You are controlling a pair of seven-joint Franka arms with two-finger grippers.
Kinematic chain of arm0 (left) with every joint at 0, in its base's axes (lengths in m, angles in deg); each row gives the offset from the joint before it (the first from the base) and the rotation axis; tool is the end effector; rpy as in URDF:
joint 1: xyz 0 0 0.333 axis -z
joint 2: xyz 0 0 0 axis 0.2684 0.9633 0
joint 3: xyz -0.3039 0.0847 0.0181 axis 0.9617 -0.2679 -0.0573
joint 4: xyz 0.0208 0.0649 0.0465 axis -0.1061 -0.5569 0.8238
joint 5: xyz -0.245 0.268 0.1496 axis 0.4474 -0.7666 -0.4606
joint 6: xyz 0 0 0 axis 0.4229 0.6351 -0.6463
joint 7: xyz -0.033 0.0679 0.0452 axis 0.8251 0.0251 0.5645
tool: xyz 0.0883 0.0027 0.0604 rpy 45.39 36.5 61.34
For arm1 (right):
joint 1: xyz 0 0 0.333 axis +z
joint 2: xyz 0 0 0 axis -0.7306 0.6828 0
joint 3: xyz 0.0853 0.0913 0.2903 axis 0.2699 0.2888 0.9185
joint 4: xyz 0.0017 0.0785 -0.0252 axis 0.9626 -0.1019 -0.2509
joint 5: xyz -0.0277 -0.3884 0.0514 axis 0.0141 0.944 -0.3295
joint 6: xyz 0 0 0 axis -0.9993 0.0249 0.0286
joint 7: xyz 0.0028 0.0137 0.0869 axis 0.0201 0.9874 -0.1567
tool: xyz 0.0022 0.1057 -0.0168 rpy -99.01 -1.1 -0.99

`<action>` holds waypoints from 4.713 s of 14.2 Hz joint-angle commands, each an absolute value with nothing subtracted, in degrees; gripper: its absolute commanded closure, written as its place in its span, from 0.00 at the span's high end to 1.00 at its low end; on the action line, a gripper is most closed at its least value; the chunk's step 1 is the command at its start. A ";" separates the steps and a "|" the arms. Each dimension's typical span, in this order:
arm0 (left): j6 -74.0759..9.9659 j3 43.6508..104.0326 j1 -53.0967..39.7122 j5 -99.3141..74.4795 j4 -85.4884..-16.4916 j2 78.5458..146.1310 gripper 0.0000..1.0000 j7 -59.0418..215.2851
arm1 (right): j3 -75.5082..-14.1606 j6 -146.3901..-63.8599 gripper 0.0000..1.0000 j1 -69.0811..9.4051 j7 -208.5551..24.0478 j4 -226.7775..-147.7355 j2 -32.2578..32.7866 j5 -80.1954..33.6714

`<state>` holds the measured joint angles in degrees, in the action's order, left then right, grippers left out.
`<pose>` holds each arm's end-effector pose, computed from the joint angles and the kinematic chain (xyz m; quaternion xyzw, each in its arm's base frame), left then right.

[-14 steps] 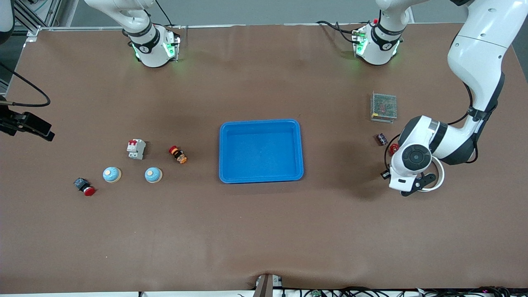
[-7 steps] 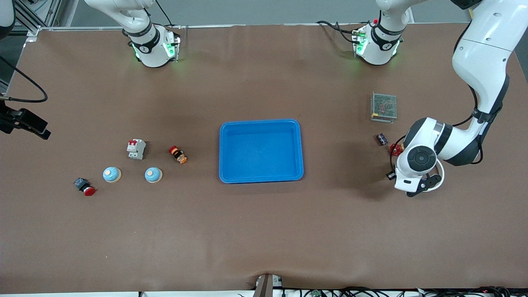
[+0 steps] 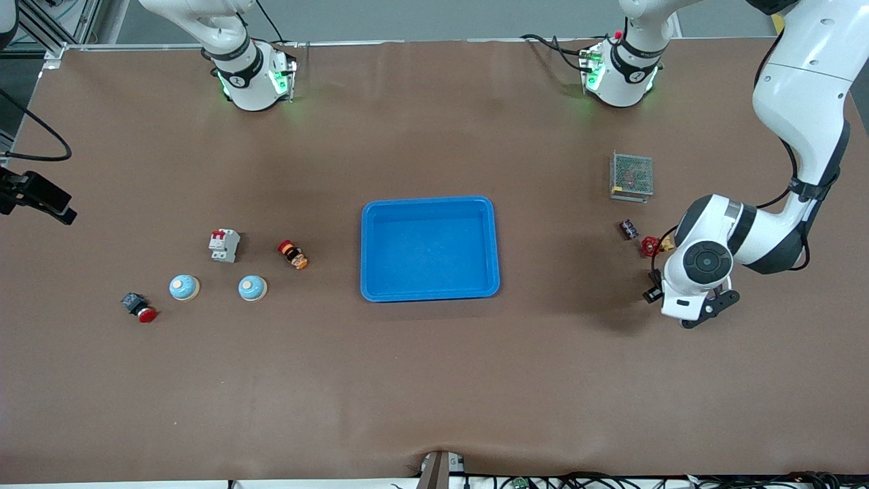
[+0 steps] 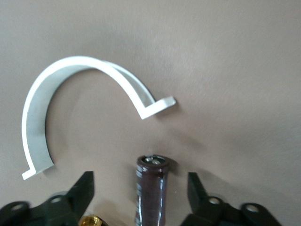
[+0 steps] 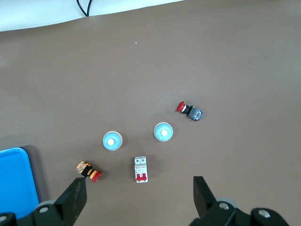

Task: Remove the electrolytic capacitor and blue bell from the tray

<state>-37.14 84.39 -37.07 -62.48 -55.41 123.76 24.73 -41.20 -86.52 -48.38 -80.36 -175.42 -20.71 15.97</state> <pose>0.6271 -0.0333 0.2019 -0.9546 -0.2513 0.0112 0.1594 0.5796 -0.0363 0.6360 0.9940 -0.0869 0.0638 0.0186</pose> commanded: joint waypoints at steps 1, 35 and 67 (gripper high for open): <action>-36.53 86.97 -37.89 -62.55 -55.43 119.43 1.00 28.30 | -40.97 -87.06 1.00 -49.13 -82.81 -177.09 -22.58 16.04; -6.83 60.13 -20.51 -20.63 -36.69 91.83 1.00 85.87 | -40.44 -68.43 1.00 -49.31 -83.71 -167.86 -21.88 10.42; -1.99 57.63 -10.64 -24.92 -42.51 82.94 1.00 80.53 | -40.44 -71.50 1.00 -45.71 -85.11 -168.65 -21.44 12.09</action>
